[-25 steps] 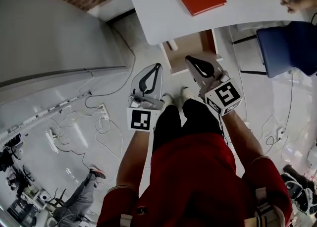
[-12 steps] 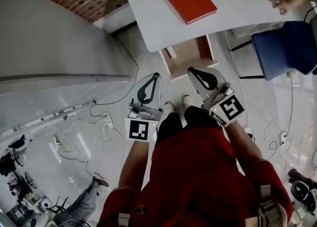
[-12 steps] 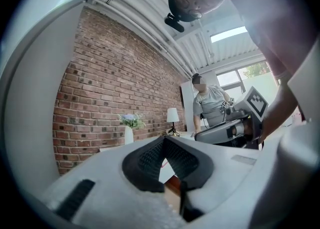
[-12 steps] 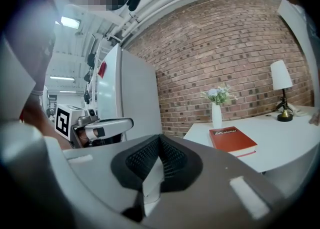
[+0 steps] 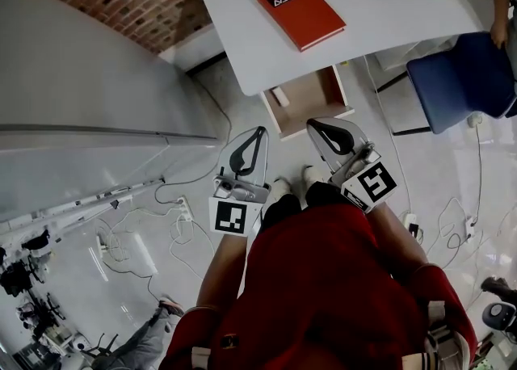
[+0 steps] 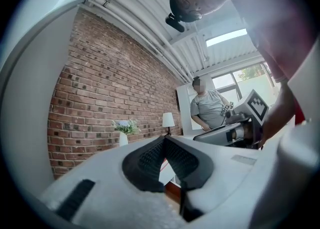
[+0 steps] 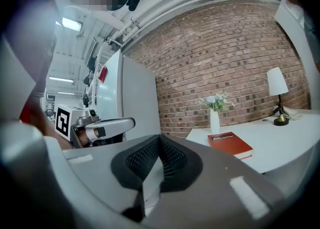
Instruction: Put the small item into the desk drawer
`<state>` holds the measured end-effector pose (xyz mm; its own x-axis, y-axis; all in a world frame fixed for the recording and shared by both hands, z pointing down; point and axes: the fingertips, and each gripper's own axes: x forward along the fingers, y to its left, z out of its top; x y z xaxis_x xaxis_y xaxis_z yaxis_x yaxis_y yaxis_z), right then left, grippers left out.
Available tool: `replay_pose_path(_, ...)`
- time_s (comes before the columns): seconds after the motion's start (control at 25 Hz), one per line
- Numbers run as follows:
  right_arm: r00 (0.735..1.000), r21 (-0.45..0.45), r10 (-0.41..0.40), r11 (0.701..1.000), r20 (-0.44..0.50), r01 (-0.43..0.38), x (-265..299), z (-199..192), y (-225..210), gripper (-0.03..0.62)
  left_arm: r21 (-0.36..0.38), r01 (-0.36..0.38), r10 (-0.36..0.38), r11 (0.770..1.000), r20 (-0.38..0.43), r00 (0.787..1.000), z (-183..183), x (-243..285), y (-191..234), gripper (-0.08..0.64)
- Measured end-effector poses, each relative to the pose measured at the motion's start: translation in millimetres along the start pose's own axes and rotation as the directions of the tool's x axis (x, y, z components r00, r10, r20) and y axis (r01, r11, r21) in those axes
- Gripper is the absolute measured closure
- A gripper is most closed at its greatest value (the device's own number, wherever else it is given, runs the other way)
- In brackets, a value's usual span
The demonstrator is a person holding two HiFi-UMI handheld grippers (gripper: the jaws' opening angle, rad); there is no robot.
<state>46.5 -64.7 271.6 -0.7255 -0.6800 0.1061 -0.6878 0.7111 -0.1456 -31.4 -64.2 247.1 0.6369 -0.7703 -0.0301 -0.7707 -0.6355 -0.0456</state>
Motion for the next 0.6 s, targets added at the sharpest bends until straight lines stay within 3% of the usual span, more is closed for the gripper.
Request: replay_pose_path(0.6, 0.999, -0.023, -0.023, 0.999, 0.039, 0.024, -14.9, 16.1, 3.7, 0.581, 0.022, 0.021, -0.021, 1.000, 0.028, 0.999, 19.9, 0.7, -9.7, 0.554)
